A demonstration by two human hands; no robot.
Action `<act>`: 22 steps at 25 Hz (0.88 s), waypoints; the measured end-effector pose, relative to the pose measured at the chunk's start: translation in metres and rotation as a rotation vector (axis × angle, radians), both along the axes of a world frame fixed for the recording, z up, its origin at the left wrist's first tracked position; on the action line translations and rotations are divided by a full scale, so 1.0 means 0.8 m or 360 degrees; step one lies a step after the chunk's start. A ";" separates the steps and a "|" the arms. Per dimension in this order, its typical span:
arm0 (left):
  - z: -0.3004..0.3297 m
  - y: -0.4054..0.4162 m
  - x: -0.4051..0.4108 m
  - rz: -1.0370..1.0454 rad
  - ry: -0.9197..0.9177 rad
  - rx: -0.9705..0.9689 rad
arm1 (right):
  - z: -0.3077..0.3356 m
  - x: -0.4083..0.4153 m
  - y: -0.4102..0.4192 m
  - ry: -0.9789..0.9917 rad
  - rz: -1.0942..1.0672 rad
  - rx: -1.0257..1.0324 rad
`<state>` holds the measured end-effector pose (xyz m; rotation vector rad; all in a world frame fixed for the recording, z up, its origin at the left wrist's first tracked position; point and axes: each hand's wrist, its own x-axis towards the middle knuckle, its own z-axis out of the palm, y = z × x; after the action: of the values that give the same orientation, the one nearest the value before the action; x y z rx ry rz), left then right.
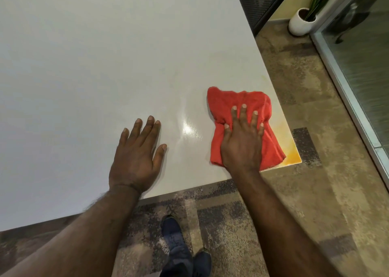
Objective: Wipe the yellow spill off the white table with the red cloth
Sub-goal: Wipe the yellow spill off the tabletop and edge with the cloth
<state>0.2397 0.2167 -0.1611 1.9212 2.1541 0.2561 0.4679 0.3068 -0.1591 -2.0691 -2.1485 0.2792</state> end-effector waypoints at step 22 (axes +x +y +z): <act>0.009 -0.001 0.004 0.0022 0.0020 0.0008 | 0.003 -0.156 0.112 -0.0034 0.0270 -0.0078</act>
<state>0.2427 0.2156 -0.1539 1.9160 2.1777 0.2528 0.3427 0.3961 -0.1563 -1.9250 -2.3566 0.3339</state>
